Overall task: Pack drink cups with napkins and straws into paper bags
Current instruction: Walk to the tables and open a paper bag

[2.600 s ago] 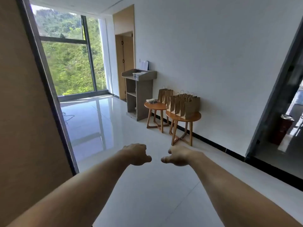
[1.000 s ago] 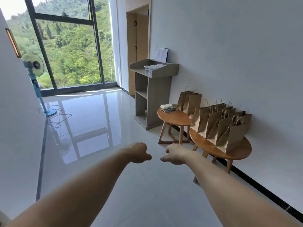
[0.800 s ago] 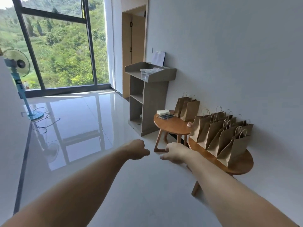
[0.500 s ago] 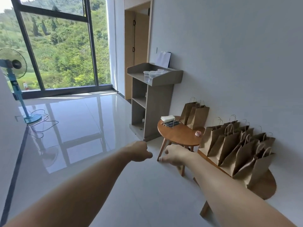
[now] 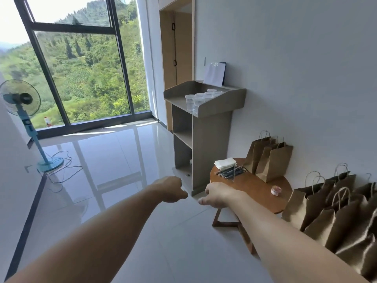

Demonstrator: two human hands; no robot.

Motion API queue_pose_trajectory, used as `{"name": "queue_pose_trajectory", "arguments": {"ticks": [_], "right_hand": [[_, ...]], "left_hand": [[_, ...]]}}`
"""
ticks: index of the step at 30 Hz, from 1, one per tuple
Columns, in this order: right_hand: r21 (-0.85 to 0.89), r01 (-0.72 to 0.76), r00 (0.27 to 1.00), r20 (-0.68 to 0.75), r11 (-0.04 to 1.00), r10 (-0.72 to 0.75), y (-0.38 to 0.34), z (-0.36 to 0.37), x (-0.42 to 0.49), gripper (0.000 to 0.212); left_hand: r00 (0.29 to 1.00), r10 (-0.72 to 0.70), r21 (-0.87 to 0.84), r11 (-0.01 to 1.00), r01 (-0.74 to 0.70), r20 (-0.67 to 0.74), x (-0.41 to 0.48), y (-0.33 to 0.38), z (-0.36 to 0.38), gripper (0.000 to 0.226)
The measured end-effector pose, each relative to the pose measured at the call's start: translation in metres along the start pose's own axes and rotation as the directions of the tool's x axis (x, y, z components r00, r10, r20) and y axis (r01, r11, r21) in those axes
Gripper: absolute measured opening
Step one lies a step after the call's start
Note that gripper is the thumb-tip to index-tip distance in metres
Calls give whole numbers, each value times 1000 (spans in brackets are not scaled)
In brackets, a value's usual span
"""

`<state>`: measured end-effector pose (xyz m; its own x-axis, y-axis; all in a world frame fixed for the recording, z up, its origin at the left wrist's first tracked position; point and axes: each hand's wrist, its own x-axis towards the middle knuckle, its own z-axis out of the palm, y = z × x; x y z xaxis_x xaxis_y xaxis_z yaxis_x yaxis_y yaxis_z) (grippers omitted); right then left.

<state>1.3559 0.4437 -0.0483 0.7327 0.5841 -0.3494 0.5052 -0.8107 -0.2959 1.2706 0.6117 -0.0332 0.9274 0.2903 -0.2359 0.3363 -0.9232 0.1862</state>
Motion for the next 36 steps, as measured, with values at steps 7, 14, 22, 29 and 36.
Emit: {"name": "queue_pose_trajectory", "arguments": {"ticks": [7,14,22,29,36], "right_hand": [[-3,-58,998,-14,998,58,23,-47,121,43],[14,-184,982,-41,983,184,40,-105,232,50],[66,-263,962,-58,962,267,94,-151,343,42],[95,-283,958,-28,954,287,170,-189,445,48],[136,-339,938,-27,931,346,245,-227,507,48]], "left_hand": [[995,89,0,996,-89,34,149,-5,-16,45],[972,233,11,972,-233,26,305,-7,-59,31],[952,284,44,956,-290,111,447,24,-70,27],[943,300,90,945,-314,140,569,76,-75,39],[920,354,98,923,-373,170,670,135,-83,47]]}}
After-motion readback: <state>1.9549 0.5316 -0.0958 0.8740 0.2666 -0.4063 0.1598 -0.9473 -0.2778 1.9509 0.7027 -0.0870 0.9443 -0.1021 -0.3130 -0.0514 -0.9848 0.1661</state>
